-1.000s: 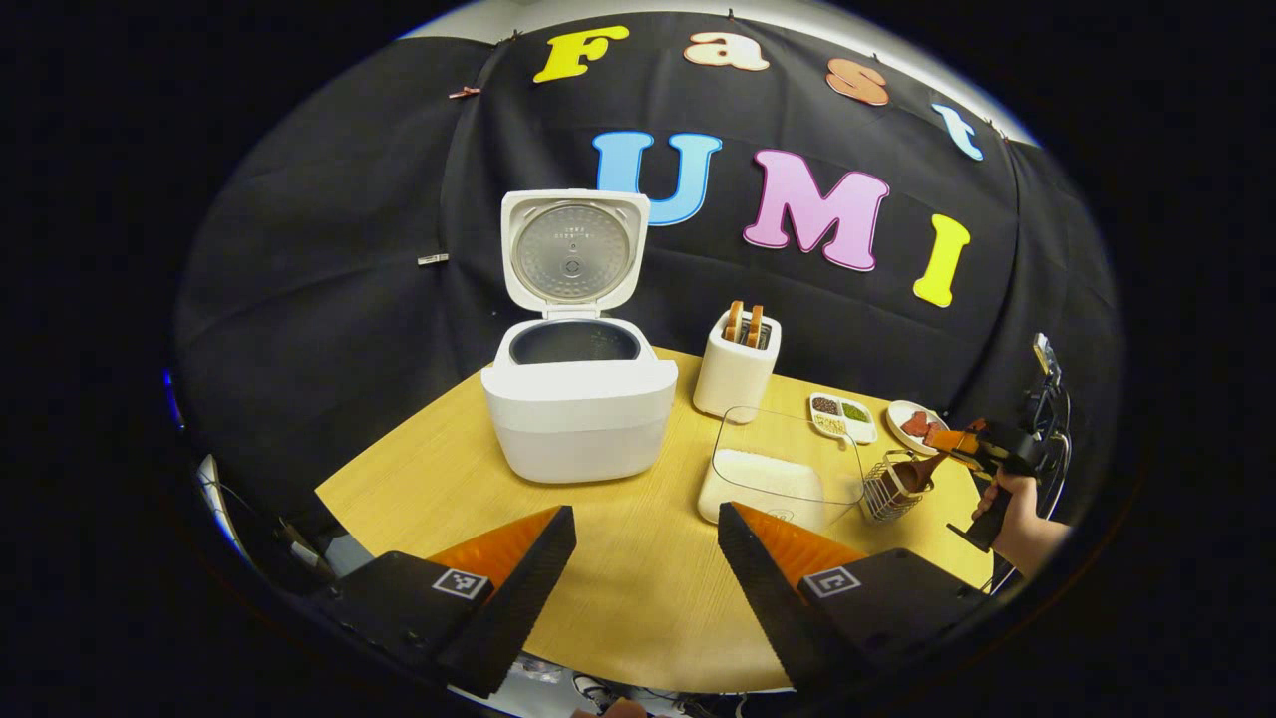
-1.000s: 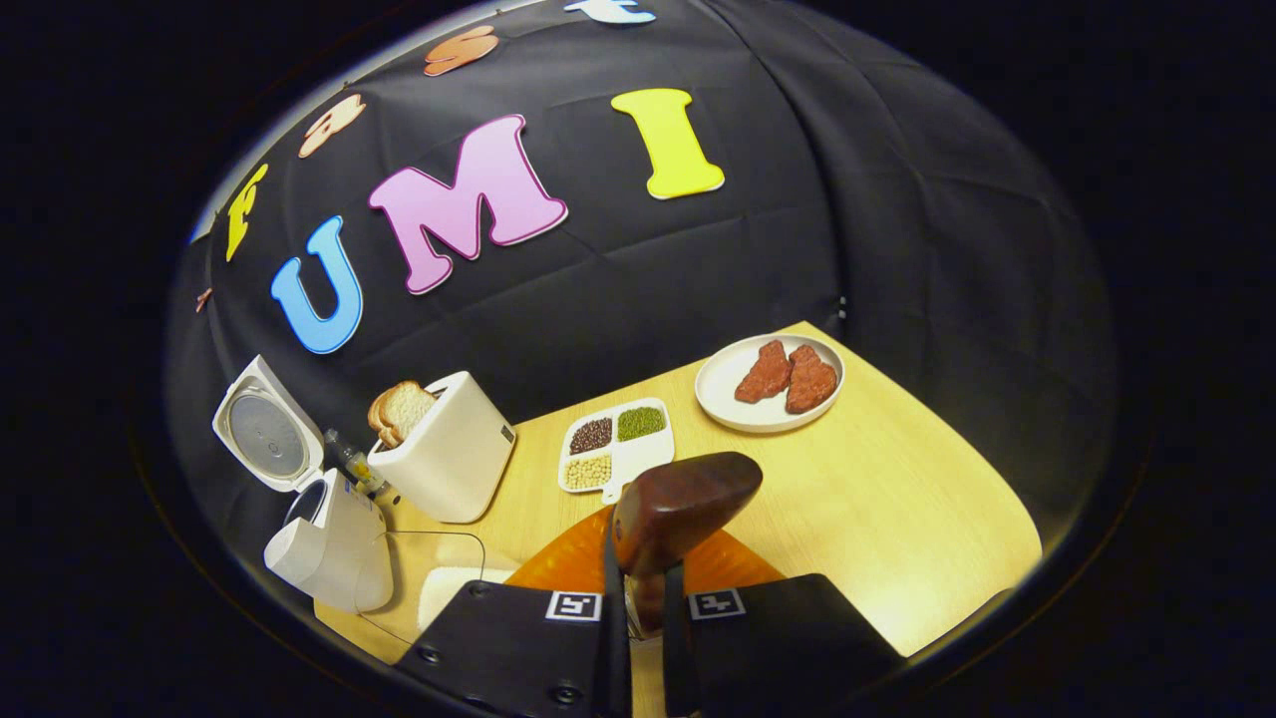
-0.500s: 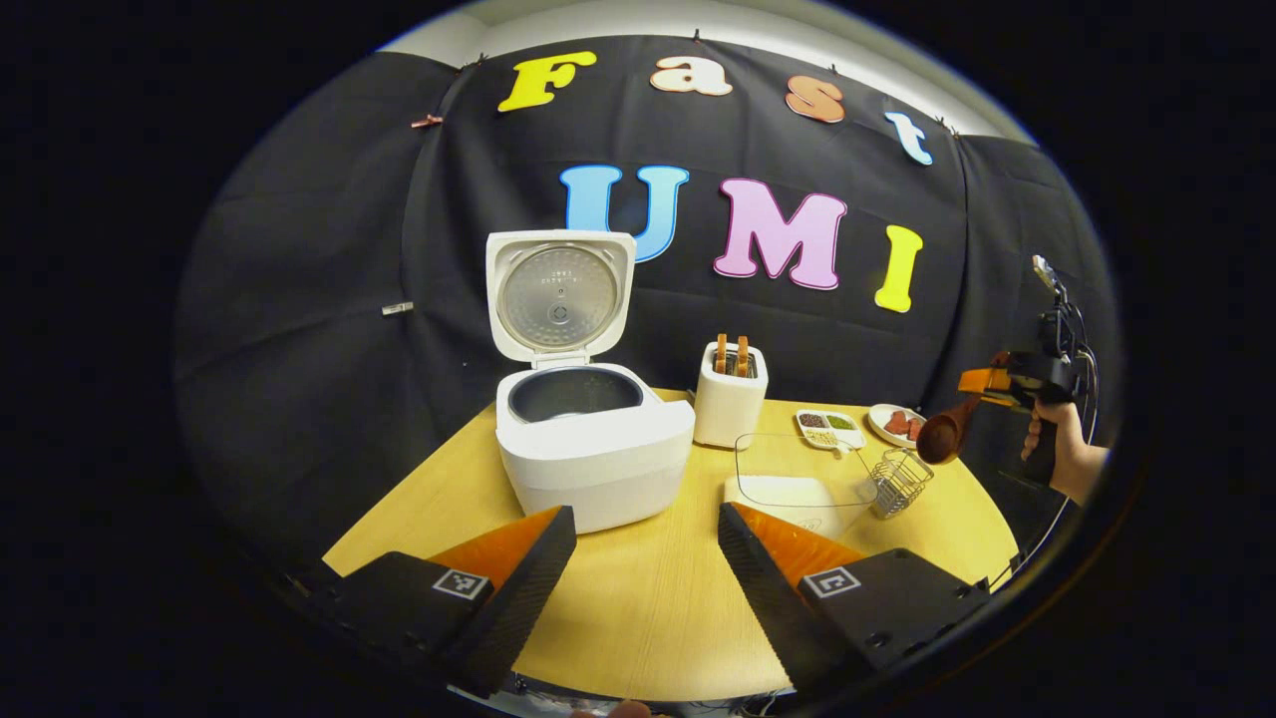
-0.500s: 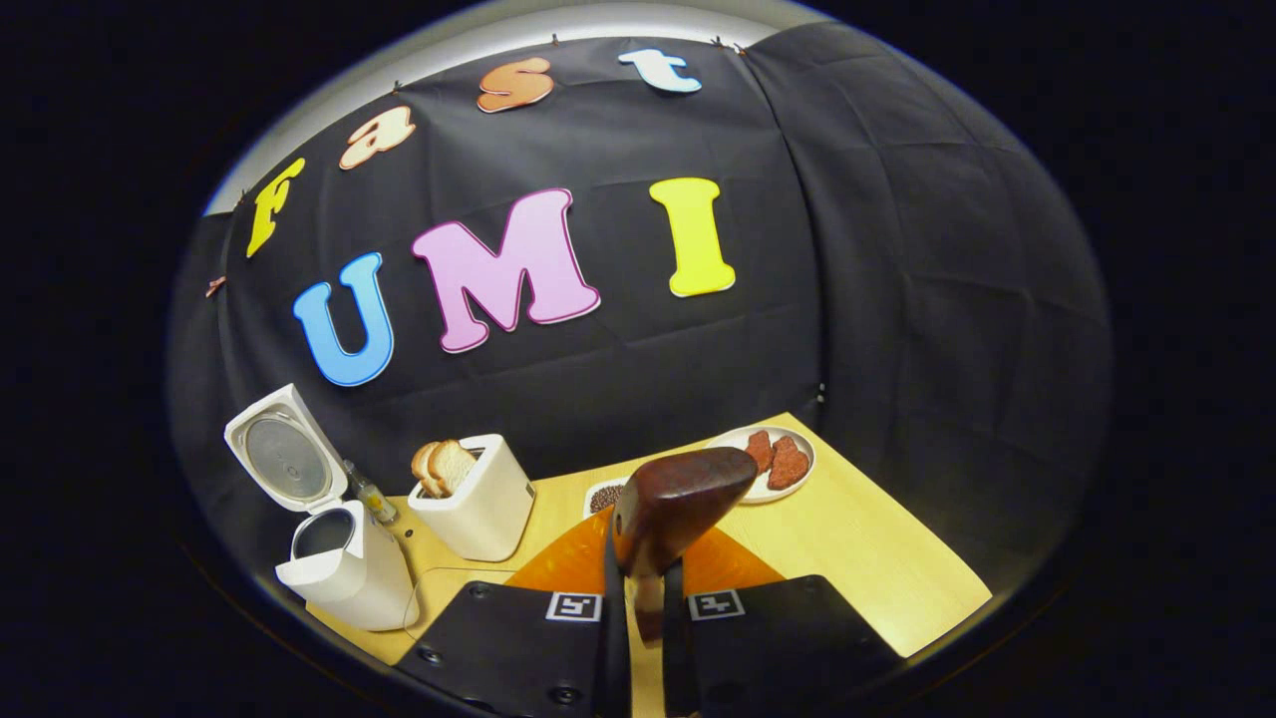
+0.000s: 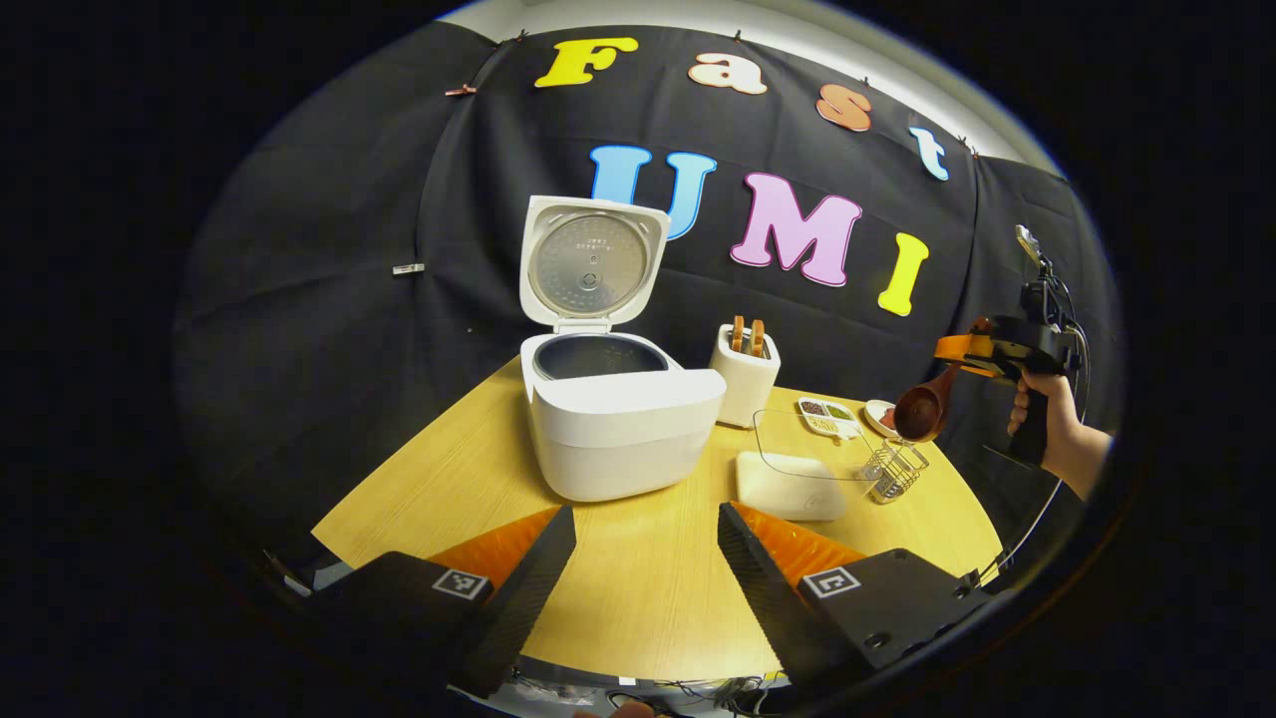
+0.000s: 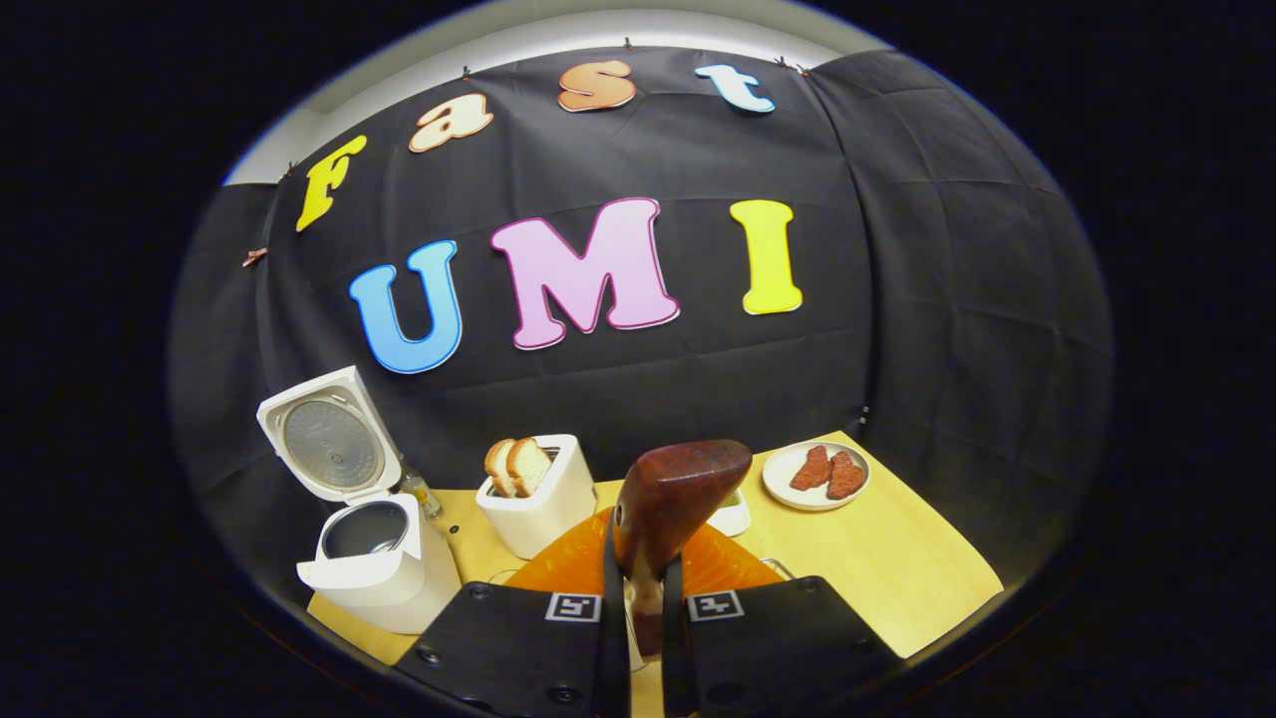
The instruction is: Close the left gripper, press the button to open the rice cooker; take a wooden spoon from the chopstick holder with the right hand, scoop a spoonful of rice and pour it into the rice cooker, then put the wooden spoon back into the chopstick holder.
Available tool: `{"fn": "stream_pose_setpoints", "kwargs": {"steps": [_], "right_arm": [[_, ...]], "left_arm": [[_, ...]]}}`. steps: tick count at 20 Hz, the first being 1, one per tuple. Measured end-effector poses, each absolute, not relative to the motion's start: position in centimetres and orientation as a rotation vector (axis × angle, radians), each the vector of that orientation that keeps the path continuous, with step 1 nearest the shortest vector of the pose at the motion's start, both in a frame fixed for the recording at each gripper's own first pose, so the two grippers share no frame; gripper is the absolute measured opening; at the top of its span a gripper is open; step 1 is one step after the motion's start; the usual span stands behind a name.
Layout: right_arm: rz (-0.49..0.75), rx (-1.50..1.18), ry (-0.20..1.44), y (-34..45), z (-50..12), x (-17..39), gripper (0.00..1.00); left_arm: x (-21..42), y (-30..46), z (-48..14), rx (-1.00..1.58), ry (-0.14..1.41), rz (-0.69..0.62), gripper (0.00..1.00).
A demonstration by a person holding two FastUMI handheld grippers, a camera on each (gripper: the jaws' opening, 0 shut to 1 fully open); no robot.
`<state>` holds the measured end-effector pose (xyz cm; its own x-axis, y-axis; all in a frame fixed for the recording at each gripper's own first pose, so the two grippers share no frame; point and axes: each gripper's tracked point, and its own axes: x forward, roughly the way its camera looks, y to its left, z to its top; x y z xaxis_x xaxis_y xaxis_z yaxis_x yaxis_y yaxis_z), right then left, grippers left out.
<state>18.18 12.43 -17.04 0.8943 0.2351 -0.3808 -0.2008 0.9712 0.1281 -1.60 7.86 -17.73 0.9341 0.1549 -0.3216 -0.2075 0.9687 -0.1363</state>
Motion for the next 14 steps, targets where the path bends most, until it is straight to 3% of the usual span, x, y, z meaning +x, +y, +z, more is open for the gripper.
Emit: {"fn": "stream_pose_setpoints", "kwargs": {"steps": [4,5,8,14], "right_arm": [[0.274,0.089,0.451,16.1,-20.2,18.3,0.17],[0.276,0.088,0.464,16.6,-21.2,18.4,0.12],[0.281,0.077,0.504,17.6,-24.6,18.9,0.17],[0.199,-0.022,0.556,16.6,-31.1,19.8,0.17]], "left_arm": [[-1.4,9.2,-19.0,-0.198,0.336,0.190,0.96],[-1.1,9.6,-19.2,-0.196,0.340,0.192,0.96],[-0.4,10.0,-20.2,-0.194,0.354,0.189,0.96],[2.8,9.8,-22.1,-0.216,0.370,0.152,0.96]]}}
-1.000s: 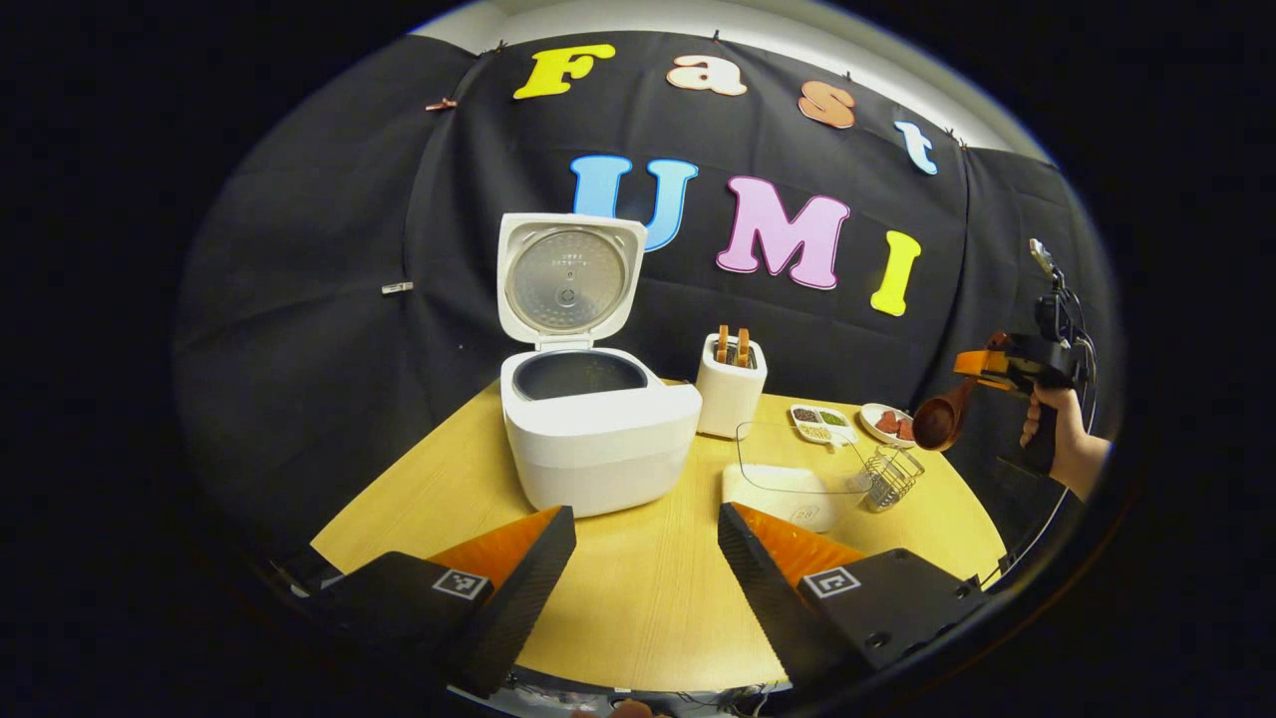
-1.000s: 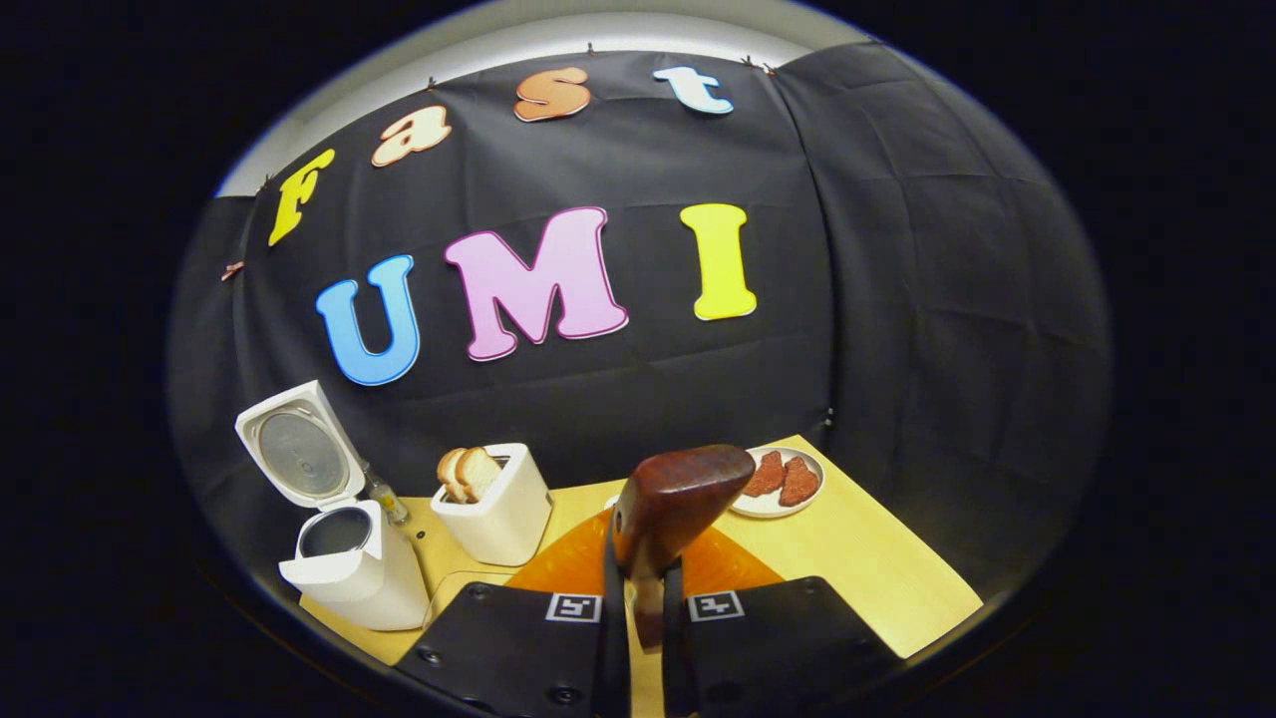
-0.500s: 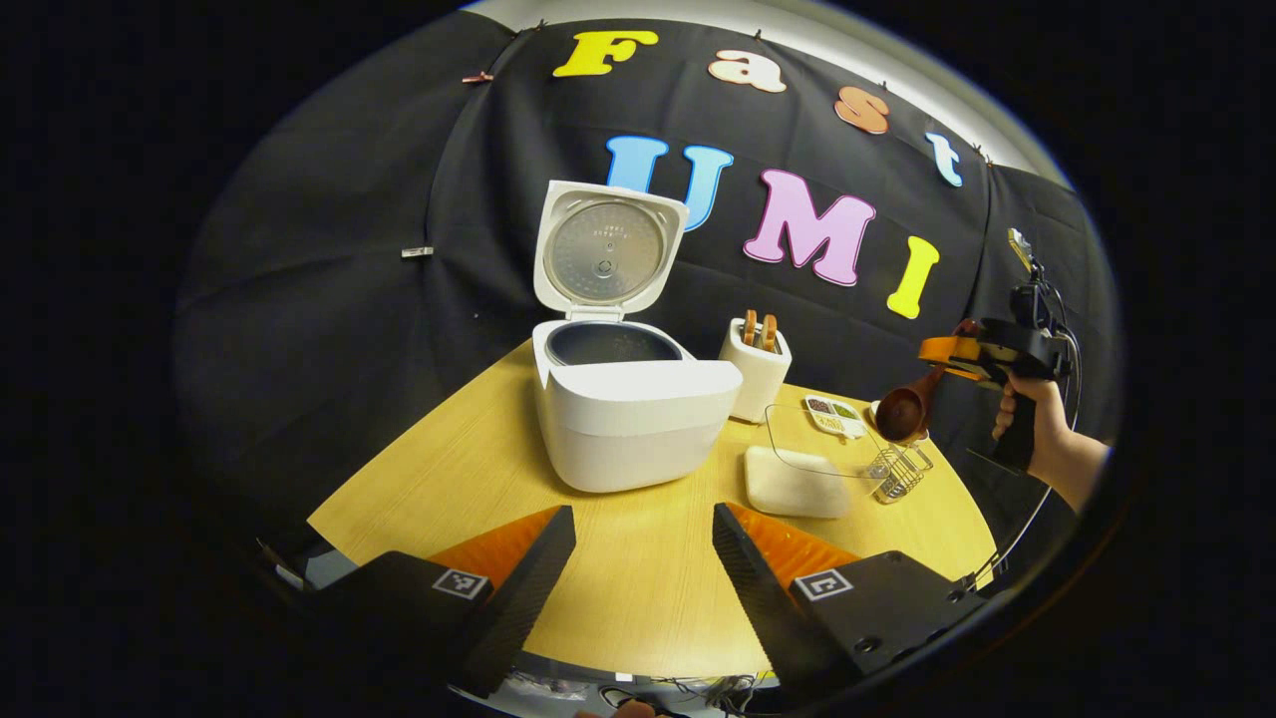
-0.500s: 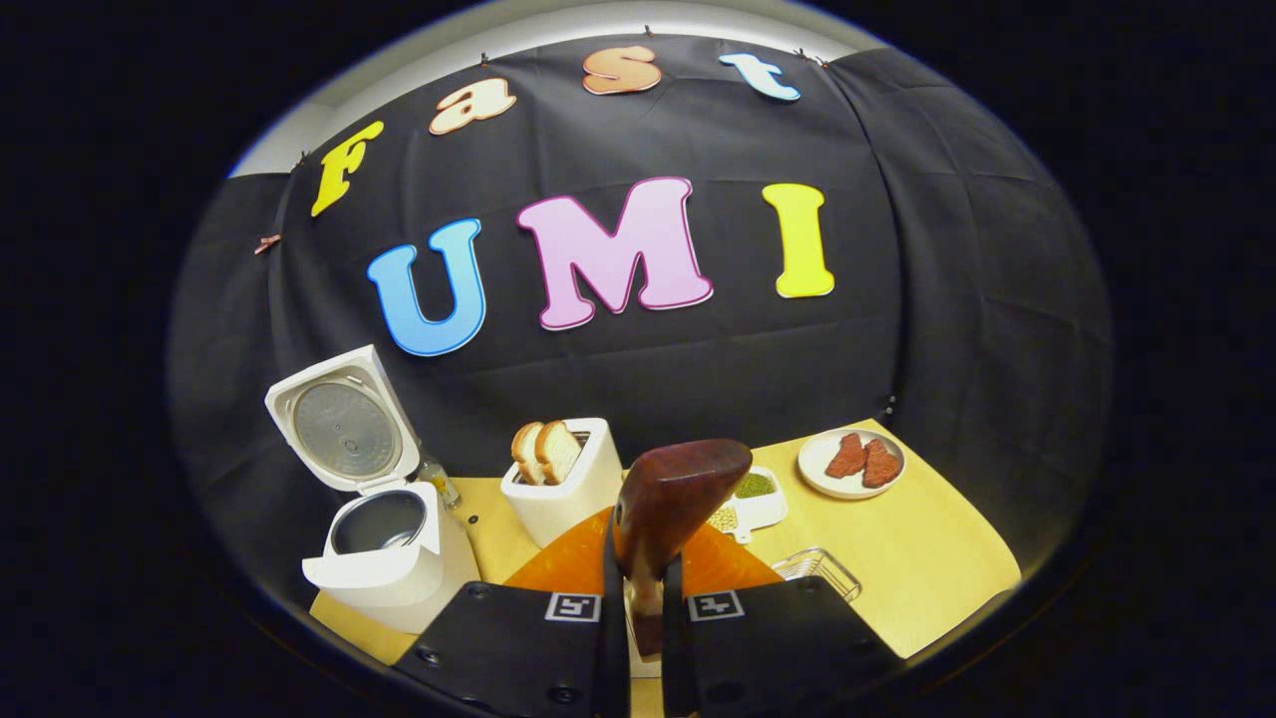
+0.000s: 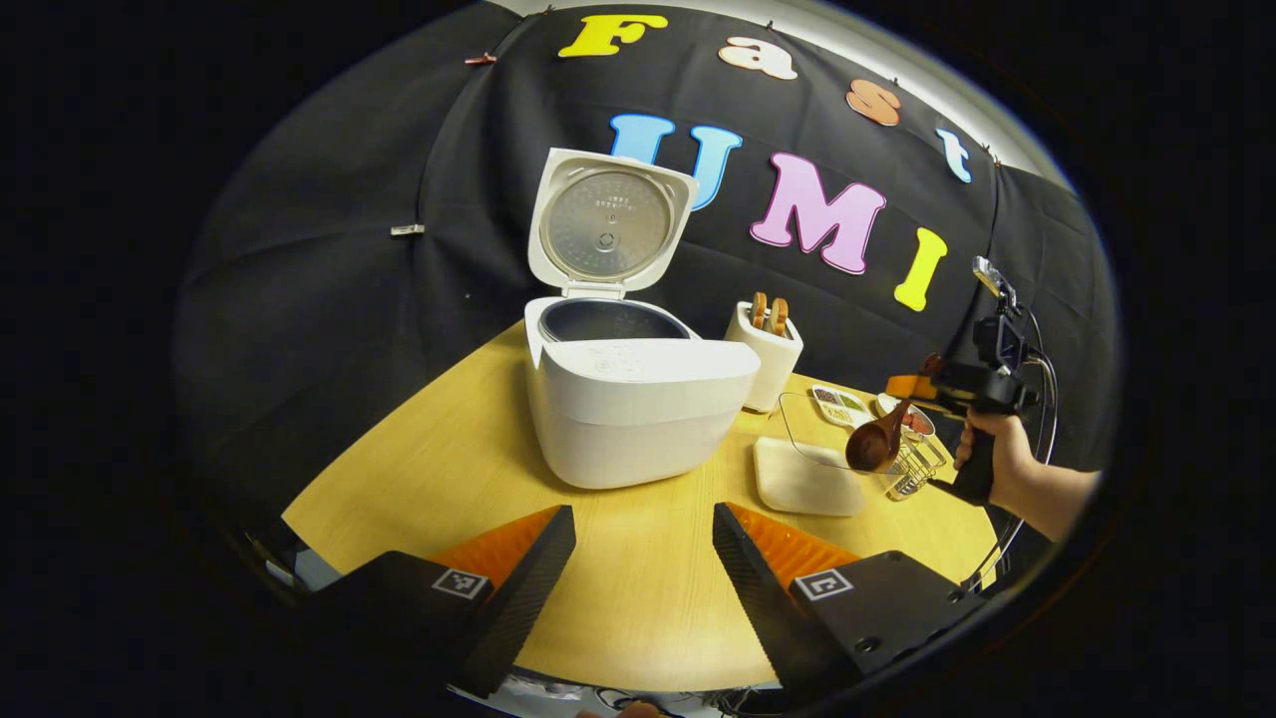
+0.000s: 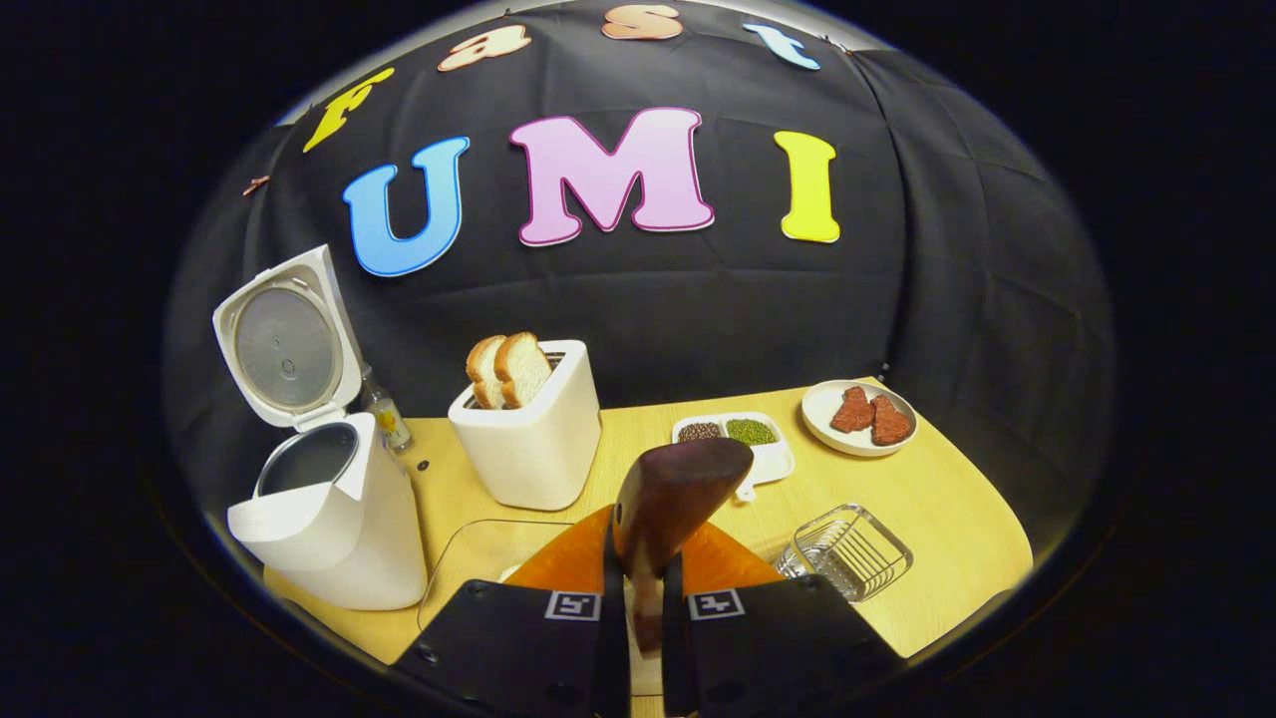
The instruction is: Close the left gripper, press the button to open the rice cooker; take a wooden spoon from the chopstick holder with the right hand, scoop a spoonful of rice and pour it into the rice cooker, then put the wooden spoon back into the chopstick holder.
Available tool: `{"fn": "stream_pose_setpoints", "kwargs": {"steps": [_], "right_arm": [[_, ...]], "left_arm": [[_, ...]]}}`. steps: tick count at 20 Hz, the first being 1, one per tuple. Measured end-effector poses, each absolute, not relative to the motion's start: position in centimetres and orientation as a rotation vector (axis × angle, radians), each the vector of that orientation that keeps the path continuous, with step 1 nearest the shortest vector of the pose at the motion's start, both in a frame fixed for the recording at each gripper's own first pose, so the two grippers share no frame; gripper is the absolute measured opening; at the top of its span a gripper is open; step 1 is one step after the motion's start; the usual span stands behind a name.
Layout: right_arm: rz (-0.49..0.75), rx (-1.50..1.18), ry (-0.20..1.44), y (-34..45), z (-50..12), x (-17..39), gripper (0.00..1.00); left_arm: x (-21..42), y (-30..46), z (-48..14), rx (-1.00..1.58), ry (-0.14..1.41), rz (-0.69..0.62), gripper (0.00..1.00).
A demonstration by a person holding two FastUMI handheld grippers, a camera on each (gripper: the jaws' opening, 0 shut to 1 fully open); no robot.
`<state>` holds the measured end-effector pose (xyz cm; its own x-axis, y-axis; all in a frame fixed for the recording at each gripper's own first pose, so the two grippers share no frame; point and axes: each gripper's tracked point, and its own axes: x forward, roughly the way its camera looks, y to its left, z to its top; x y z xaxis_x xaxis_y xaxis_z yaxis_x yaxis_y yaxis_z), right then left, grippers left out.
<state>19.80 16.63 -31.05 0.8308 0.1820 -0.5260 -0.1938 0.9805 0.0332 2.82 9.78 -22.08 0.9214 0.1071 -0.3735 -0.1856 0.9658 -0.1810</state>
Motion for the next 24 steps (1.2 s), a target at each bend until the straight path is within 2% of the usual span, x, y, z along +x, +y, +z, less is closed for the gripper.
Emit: {"fn": "stream_pose_setpoints", "kwargs": {"steps": [1,2,10,14,17,24], "right_arm": [[0.187,-0.028,0.558,16.6,-31.6,19.9,0.12],[0.166,-0.051,0.552,16.3,-32.1,20.0,0.17],[0.173,-0.149,0.503,18.5,-34.2,18.8,0.17],[0.231,-0.053,0.559,21.9,-35.0,16.5,0.17],[0.226,0.052,0.615,23.4,-35.4,16.0,0.17],[0.099,0.436,0.811,23.5,-36.4,16.5,0.17]], "left_arm": [[3.2,9.8,-22.3,-0.208,0.374,0.148,0.96],[3.3,10.1,-22.2,-0.199,0.377,0.153,0.96],[3.4,9.7,-23.1,-0.242,0.402,0.150,0.96],[2.9,9.6,-23.3,-0.232,0.413,0.148,0.96],[2.7,9.8,-22.9,-0.228,0.408,0.154,0.96],[2.2,9.9,-23.2,-0.291,0.424,0.174,0.96]]}}
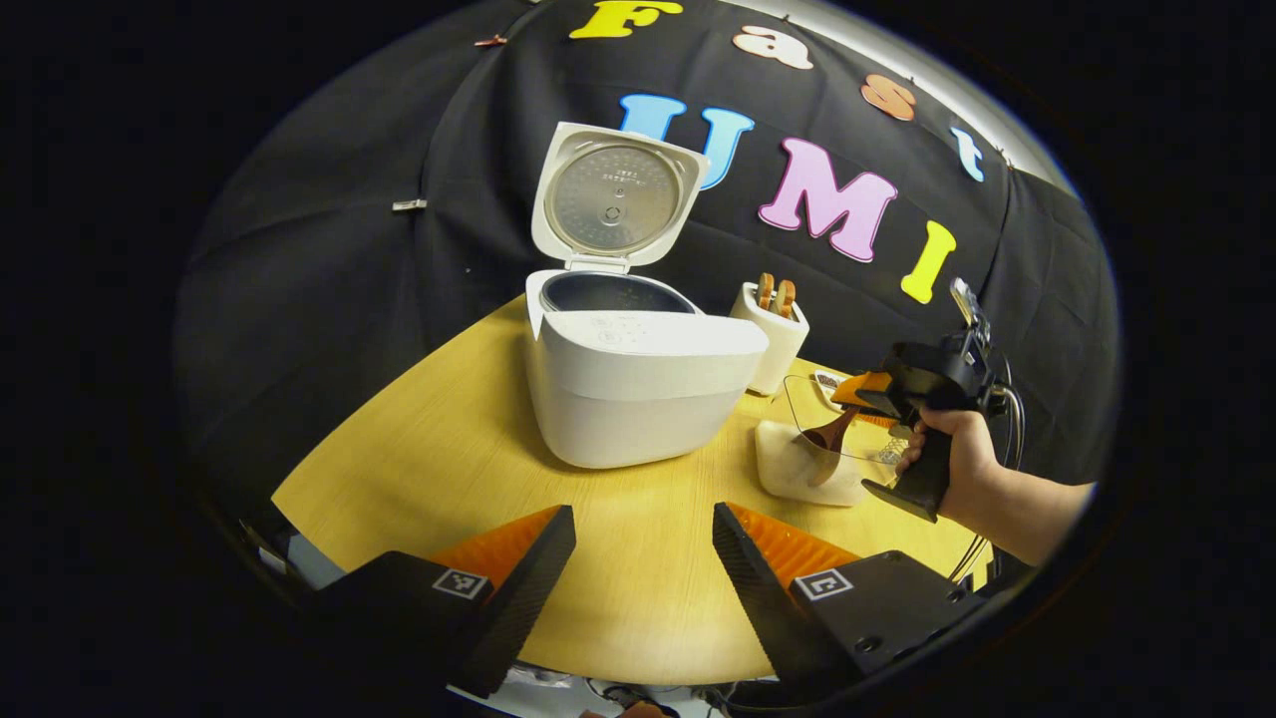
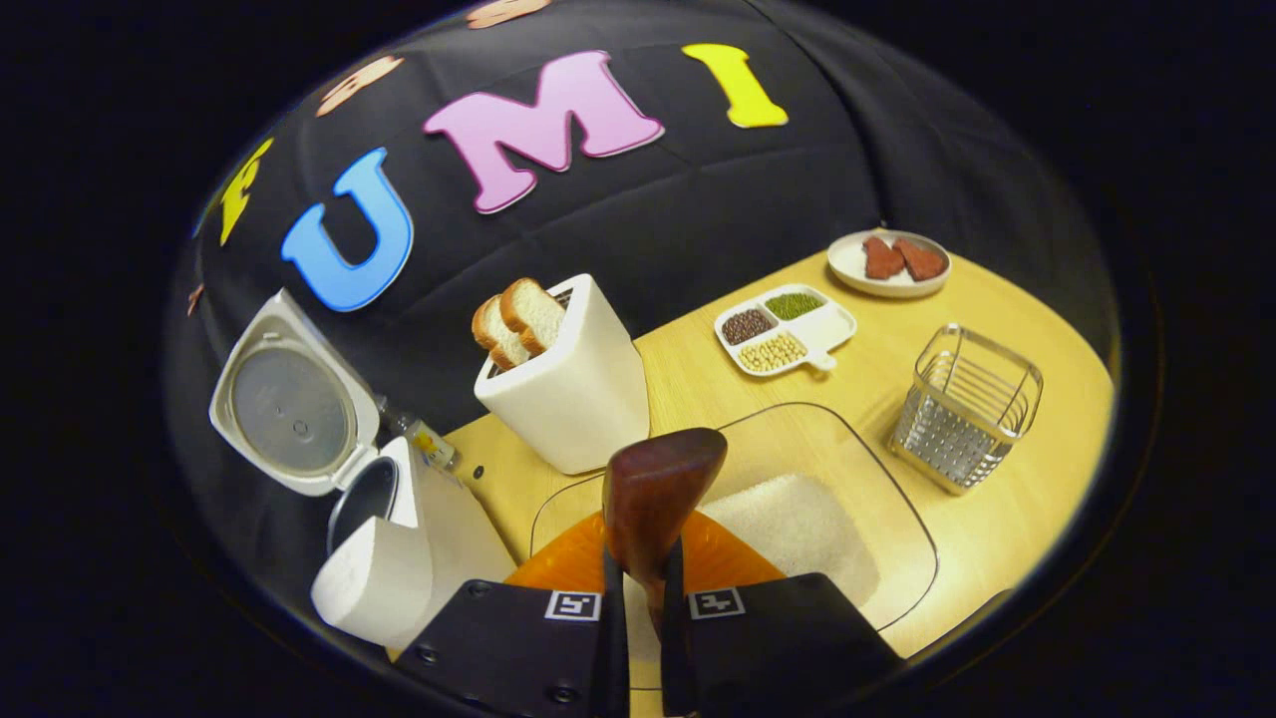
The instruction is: Close the left gripper, press the button to open the rice cooker; take a wooden spoon from the chopstick holder with the right hand, scoop a spoonful of rice and pour it into the rice cooker, then put the wooden spoon back into the chopstick holder.
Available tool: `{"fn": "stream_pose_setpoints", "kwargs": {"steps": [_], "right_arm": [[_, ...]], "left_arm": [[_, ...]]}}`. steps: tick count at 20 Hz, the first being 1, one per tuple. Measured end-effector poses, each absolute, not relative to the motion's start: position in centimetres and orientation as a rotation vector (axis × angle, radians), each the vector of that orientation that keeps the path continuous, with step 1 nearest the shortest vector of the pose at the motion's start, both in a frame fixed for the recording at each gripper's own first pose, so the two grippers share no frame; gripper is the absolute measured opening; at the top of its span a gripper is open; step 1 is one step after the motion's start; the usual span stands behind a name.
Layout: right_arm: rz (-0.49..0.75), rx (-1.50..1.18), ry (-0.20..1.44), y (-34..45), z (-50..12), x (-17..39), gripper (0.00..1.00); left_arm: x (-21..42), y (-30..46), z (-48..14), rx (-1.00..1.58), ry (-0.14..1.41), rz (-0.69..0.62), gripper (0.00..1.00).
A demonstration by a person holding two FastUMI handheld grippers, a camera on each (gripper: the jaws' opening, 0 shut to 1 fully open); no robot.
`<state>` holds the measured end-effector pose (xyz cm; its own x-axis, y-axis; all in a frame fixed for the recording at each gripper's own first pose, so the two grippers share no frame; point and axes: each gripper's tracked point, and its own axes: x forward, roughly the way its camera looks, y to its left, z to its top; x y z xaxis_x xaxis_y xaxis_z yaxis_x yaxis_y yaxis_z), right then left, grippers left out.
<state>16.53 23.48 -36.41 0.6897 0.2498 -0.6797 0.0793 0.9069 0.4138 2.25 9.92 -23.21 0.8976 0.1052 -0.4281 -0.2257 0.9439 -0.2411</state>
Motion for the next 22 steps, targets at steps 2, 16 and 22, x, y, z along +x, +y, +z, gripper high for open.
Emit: {"fn": "stream_pose_setpoints", "kwargs": {"steps": [2,16,22], "right_arm": [[0.062,0.537,0.861,23.3,-36.5,16.4,0.17],[-0.150,0.930,0.867,15.2,-34.5,16.1,0.17],[-0.169,0.987,0.849,13.5,-32.8,16.9,0.17]], "left_arm": [[2.2,9.8,-23.4,-0.314,0.430,0.169,0.96],[2.8,9.8,-23.4,-0.246,0.457,0.116,0.96],[3.2,8.7,-22.7,-0.220,0.436,0.098,0.96]]}}
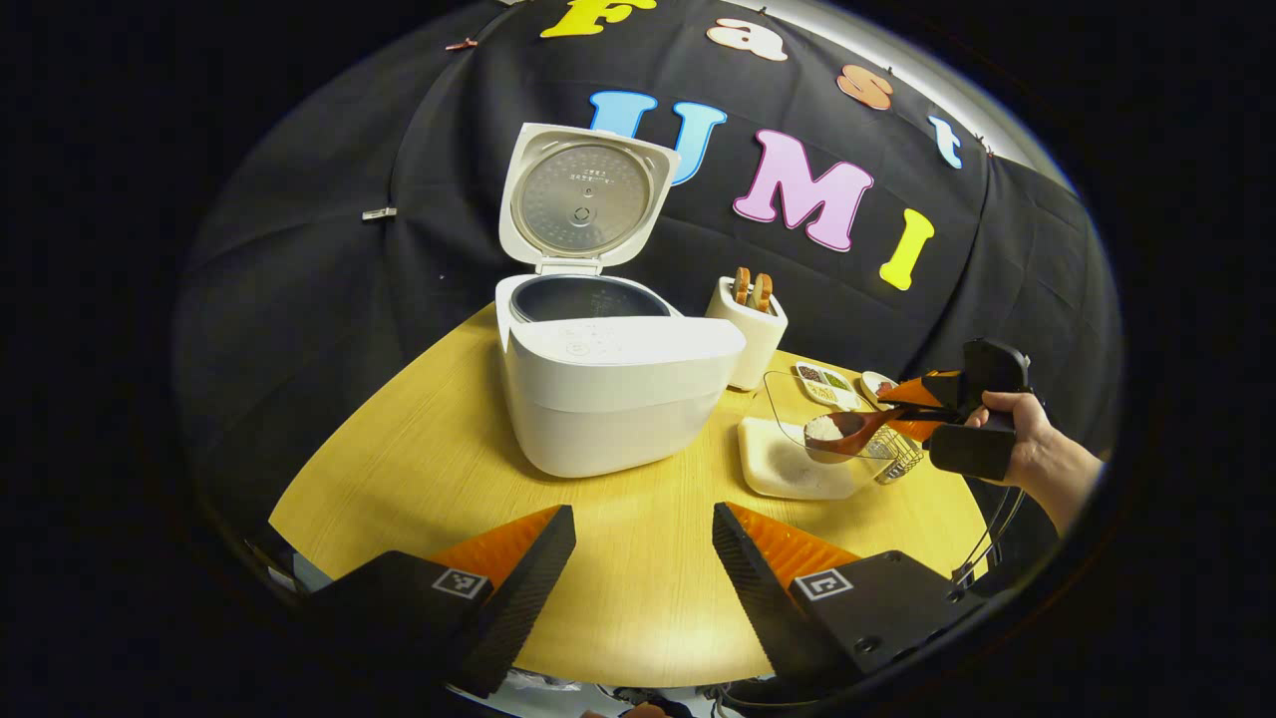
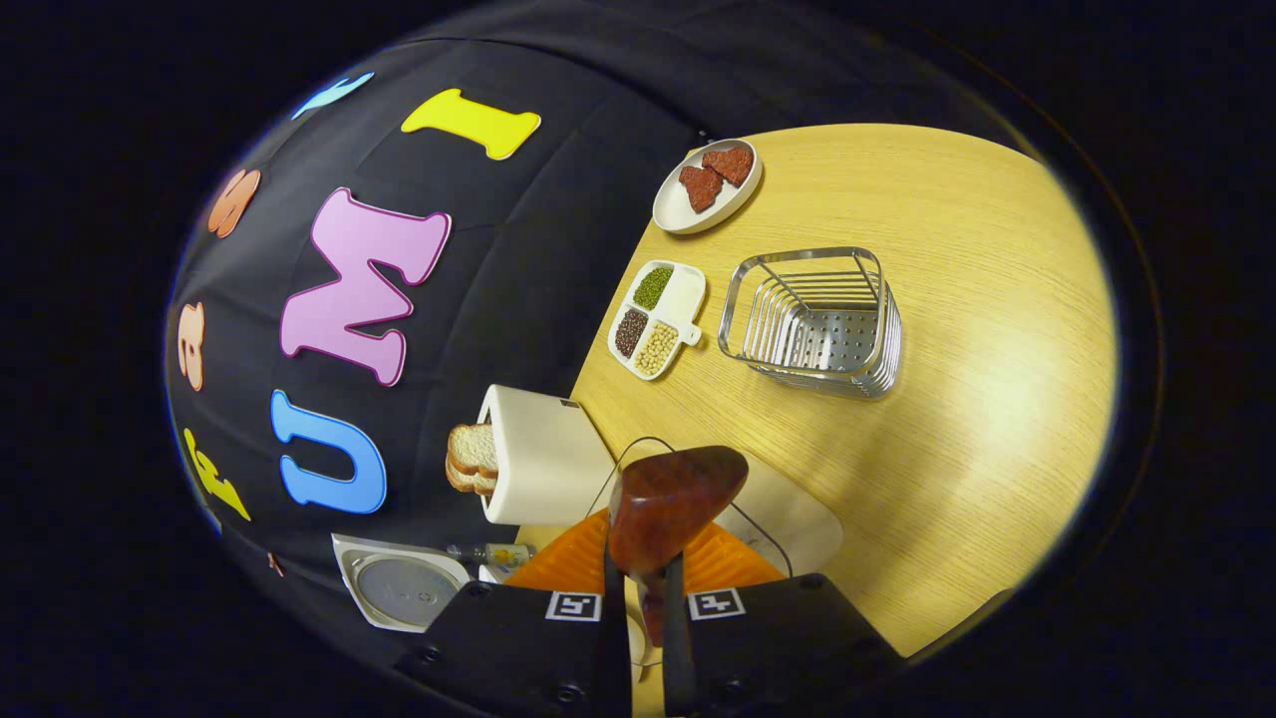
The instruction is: Close the left gripper, press the button to open the rice cooker; take a wooden spoon from the chopstick holder with the right hand, scoop a spoonful of rice and pour it into the rice cooker, then put the wooden spoon back into the chopstick holder.
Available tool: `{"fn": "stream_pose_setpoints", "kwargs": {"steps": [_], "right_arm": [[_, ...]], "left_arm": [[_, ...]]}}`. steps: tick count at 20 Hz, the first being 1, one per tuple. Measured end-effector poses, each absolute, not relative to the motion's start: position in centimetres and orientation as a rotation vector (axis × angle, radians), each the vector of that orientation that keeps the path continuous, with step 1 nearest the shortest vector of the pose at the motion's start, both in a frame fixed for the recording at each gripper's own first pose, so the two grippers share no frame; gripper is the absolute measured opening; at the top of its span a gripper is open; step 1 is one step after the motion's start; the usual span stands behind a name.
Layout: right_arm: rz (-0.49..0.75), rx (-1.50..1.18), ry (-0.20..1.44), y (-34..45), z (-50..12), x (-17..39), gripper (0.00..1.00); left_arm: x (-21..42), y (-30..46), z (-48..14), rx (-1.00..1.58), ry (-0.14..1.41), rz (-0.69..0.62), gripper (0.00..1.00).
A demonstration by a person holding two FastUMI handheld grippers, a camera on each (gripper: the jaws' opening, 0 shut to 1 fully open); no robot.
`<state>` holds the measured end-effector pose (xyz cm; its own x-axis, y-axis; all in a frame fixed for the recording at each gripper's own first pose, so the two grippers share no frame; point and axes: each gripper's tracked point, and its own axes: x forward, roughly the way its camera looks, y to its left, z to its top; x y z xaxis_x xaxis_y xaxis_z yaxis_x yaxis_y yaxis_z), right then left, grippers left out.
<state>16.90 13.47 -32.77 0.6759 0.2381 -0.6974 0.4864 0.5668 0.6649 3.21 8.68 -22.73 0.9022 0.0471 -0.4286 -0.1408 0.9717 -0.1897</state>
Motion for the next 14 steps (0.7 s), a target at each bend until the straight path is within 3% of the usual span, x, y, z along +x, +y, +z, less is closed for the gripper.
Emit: {"fn": "stream_pose_setpoints", "kwargs": {"steps": [14], "right_arm": [[-0.032,1.112,0.827,17.7,-24.4,19.5,0.17]], "left_arm": [[0.7,9.6,-23.4,-0.262,0.419,0.172,0.96]]}}
